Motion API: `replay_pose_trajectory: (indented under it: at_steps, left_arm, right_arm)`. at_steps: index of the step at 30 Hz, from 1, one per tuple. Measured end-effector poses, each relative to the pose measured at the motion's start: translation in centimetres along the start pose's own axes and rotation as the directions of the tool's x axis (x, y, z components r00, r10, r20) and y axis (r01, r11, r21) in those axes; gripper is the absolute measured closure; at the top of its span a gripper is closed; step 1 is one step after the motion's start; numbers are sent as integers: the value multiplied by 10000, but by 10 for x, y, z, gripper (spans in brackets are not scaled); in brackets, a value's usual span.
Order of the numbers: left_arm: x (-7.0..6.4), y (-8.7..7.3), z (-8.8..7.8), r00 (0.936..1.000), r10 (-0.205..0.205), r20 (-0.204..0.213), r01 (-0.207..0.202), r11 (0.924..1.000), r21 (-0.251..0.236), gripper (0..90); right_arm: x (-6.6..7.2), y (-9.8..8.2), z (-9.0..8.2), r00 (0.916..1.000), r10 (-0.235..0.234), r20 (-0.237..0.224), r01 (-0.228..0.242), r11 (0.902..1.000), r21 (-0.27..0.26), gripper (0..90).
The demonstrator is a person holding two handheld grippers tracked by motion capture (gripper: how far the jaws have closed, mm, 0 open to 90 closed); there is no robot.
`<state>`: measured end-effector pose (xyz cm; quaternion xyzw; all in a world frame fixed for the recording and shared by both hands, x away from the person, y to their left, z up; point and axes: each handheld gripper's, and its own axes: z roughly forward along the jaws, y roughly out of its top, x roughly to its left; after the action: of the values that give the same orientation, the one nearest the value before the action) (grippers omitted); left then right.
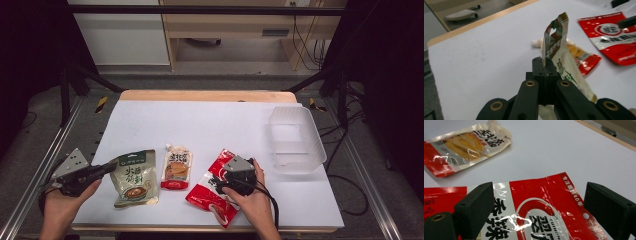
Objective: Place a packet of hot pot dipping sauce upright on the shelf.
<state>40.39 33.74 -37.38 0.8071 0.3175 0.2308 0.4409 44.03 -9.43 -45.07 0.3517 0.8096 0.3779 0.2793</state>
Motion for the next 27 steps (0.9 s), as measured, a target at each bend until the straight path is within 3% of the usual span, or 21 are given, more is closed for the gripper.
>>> replay_pose_trajectory:
  at_steps: [3,6,12,15,16,19,20,22,23,26,27]
  left_arm:
    - [-5,7,-6,9995,279,156,-279,9996,-6,900]
    - [-17,24,-18,9959,717,553,-702,9971,-286,900]
    - [-35,51,-28,9877,1399,697,-1352,9885,-680,900]
    - [-33,59,-25,9865,1491,677,-1452,9876,-590,900]
    - [-28,65,-20,9865,1413,833,-1368,9889,-577,900]
    - [-25,69,-14,9852,1387,1005,-1338,9895,-544,900]
    - [-24,71,-8,9836,1345,1202,-1290,9902,-528,900]
    - [-25,74,-3,9821,1342,1322,-1280,9903,-541,900]
    - [-25,76,0,9799,1407,1414,-1344,9895,-529,900]
    - [-28,82,9,9758,1517,1572,-1475,9883,-386,900]
    - [-29,85,12,9745,1586,1590,-1551,9873,-341,900]
  right_arm:
    - [1,4,-2,9998,16,-210,-18,10000,-95,107]
    - [2,9,-5,9973,-69,-727,38,9991,-417,97]
    - [6,29,-17,9901,-142,-1396,16,9960,-898,113]
    - [8,36,-19,9877,-299,-1532,164,9959,-888,126]
    - [9,43,-22,9829,-388,-1799,224,9955,-925,139]
    - [10,51,-25,9784,-556,-1989,387,9954,-879,157]
    - [12,60,-28,9737,-880,-2101,725,9941,-806,166]
    - [12,63,-29,9697,-1020,-2219,869,9932,-772,166]
    - [13,74,-32,9622,-1299,-2394,1190,9911,-594,166]
    - [12,84,-32,9564,-1550,-2477,1494,9879,-413,166]
    - [12,95,-33,9516,-1754,-2523,1711,9845,-390,167]
